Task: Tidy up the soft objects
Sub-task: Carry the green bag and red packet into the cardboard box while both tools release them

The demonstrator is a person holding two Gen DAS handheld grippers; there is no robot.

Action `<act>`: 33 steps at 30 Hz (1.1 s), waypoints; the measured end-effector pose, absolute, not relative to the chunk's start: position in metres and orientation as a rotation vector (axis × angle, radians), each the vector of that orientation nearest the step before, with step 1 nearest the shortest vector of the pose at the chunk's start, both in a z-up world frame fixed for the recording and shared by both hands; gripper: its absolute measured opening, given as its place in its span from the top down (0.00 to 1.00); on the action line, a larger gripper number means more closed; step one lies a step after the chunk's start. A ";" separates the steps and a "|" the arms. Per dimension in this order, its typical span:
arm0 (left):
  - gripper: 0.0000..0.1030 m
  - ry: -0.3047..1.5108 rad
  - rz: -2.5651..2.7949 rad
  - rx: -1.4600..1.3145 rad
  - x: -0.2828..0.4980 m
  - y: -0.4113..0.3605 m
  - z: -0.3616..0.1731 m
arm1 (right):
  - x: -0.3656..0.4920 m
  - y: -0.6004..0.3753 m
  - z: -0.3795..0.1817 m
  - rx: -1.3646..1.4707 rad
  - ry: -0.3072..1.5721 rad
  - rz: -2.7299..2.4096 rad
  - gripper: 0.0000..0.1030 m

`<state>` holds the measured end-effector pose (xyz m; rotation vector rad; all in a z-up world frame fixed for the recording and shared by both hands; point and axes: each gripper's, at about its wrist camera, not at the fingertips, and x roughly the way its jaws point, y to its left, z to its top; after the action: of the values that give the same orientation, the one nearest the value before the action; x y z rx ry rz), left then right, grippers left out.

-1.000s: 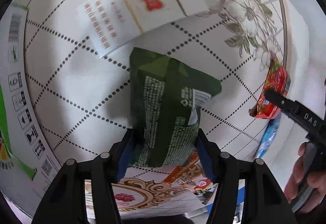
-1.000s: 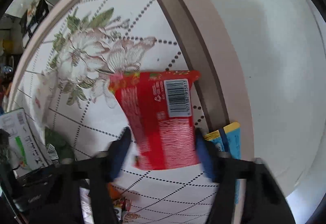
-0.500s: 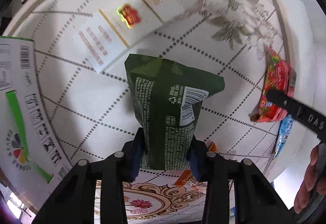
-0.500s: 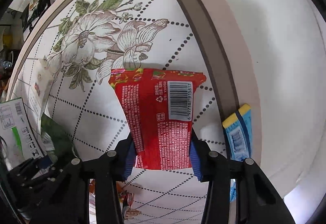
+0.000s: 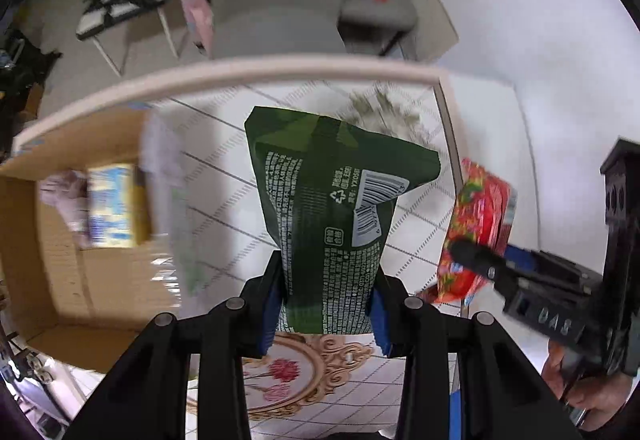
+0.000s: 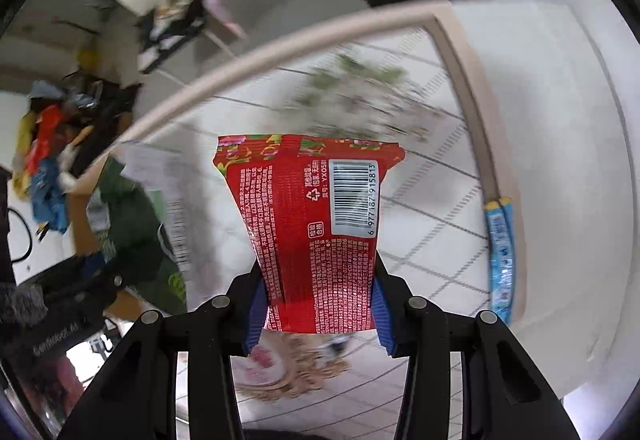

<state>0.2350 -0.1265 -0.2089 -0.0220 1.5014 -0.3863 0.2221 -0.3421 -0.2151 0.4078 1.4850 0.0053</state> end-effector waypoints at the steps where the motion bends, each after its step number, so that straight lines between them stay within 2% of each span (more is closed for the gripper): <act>1: 0.66 1.488 -0.377 -0.023 0.241 -0.122 -0.205 | 0.221 -0.323 -0.202 0.396 1.470 0.024 0.54; 7: 0.66 1.410 -0.278 -0.057 0.239 -0.030 -0.165 | 0.210 -0.234 -0.163 0.287 1.427 0.091 0.54; 16: 0.66 1.424 -0.215 -0.092 0.221 0.086 -0.169 | 0.202 -0.087 -0.151 0.217 1.444 0.178 0.54; 22: 0.66 1.466 -0.178 -0.098 0.233 0.141 -0.191 | 0.209 -0.033 -0.177 0.198 1.486 0.179 0.54; 33: 0.66 1.632 -0.152 -0.100 0.299 0.183 -0.287 | 0.233 -0.009 -0.288 0.196 1.656 0.072 0.54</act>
<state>0.2995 0.1831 -0.2873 -0.1001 1.6319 -0.1523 0.2331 -0.0089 -0.2880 0.1964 1.6558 0.0722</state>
